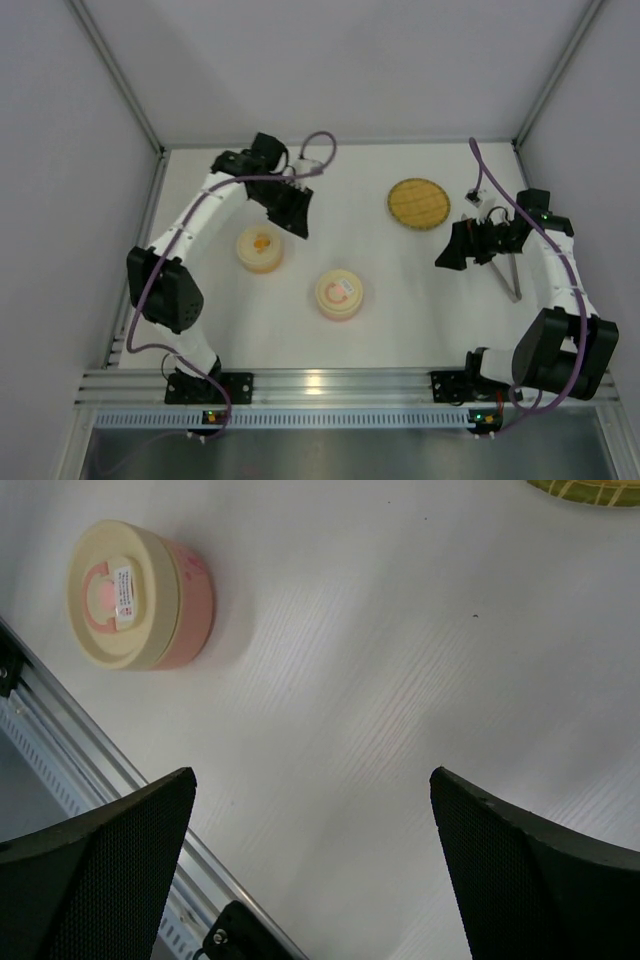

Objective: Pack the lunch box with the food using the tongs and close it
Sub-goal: Adjust the box lid on the packing box.

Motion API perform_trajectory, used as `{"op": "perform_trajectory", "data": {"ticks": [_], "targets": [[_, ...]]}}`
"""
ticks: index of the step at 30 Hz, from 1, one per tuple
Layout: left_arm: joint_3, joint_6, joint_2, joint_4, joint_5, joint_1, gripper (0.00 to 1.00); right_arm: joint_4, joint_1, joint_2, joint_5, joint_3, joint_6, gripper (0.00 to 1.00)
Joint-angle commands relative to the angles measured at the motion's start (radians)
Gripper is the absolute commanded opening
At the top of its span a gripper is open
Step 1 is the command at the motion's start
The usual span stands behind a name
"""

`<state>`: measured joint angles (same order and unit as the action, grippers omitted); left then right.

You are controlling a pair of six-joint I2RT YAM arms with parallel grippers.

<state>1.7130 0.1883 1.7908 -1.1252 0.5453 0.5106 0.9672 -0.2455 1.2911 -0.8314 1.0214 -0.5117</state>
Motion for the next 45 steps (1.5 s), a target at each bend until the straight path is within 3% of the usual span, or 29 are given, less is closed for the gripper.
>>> {"op": "perform_trajectory", "data": {"ticks": [1, 3, 6, 10, 18, 21, 23, 25, 30, 45], "targets": [[0.013, -0.061, -0.096, -0.018, -0.069, -0.187, 0.35, -0.024, -0.008, -0.018, -0.029, 0.026, -0.004, 0.99], [-0.012, -0.07, -0.111, -0.012, -0.19, -0.249, 0.35, -0.038, -0.005, -0.018, -0.034, 0.02, 0.005, 0.99], [-0.064, -0.096, -0.126, 0.008, -0.249, -0.299, 0.34, -0.053, -0.001, -0.016, -0.038, 0.016, 0.022, 0.99], [-0.141, -0.118, -0.149, 0.086, -0.324, -0.317, 0.3, -0.061, 0.003, -0.018, -0.038, 0.014, 0.033, 1.0], [-0.145, -0.194, -0.111, 0.151, -0.481, -0.313, 0.31, -0.051, 0.005, -0.023, -0.025, 0.017, 0.027, 0.99], [-0.128, -0.225, -0.09, 0.145, -0.502, -0.297, 0.34, -0.056, 0.005, -0.023, -0.025, 0.013, 0.029, 0.99], [-0.125, -0.228, -0.084, 0.15, -0.515, -0.279, 0.39, -0.059, 0.005, -0.022, -0.026, 0.008, 0.032, 0.99], [-0.127, -0.234, -0.076, 0.153, -0.535, -0.251, 0.51, -0.062, 0.005, -0.021, -0.026, 0.005, 0.033, 0.99], [-0.122, -0.25, -0.048, 0.163, -0.57, -0.218, 0.6, -0.062, 0.005, -0.024, -0.023, 0.003, 0.033, 0.99], [-0.151, -0.26, 0.027, 0.151, -0.689, -0.184, 0.54, -0.056, 0.005, -0.015, -0.025, 0.008, 0.032, 0.99]]}}
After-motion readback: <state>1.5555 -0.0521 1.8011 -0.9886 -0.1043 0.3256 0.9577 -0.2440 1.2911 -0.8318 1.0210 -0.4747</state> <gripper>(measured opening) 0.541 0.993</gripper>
